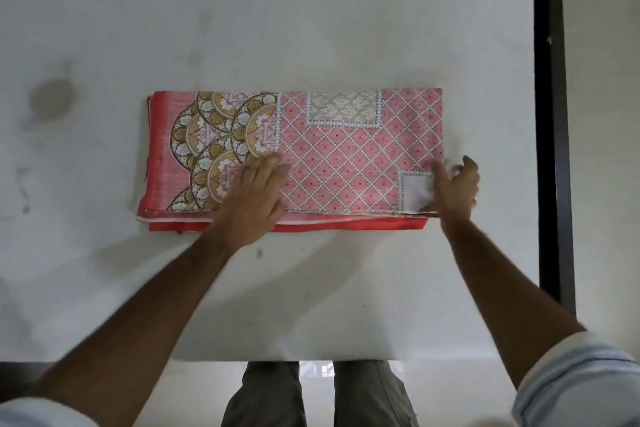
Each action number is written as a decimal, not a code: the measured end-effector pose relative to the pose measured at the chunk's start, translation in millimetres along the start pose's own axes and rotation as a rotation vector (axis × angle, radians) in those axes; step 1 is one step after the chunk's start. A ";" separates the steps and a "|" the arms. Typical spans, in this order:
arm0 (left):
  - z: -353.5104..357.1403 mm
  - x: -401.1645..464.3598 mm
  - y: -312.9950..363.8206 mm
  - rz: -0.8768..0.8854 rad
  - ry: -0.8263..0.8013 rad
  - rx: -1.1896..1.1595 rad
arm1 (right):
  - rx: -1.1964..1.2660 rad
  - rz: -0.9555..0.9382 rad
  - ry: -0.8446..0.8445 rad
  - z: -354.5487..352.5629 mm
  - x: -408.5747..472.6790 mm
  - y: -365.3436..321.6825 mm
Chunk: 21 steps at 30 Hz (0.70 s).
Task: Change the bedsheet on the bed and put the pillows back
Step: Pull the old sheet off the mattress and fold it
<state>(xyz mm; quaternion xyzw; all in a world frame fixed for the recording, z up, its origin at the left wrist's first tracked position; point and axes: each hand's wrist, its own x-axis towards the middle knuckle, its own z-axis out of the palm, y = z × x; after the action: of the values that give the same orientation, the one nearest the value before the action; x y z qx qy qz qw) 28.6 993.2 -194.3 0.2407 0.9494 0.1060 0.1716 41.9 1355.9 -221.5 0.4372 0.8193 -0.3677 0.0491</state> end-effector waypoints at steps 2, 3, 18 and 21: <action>9.6 19.3 25.0 0.013 -0.095 -0.091 | 0.106 0.086 -0.110 0.3 26.2 1.3; 17.5 26.8 38.7 -0.012 -0.160 -0.113 | 0.163 0.092 -0.182 -0.2 33.7 0.0; 43.5 31.0 53.3 -0.088 -0.291 -0.348 | 0.551 -0.337 -0.880 -43.9 -58.4 -125.4; 24.8 16.8 47.7 -0.094 -0.209 -0.897 | 0.518 -0.455 -0.896 -13.4 -106.6 -161.5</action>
<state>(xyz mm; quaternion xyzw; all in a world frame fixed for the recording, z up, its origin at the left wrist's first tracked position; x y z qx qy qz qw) 44.2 1045.5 -208.2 0.1090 0.7972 0.4737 0.3582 -11.0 1235.9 -78.6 0.0485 0.6751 -0.7077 0.2025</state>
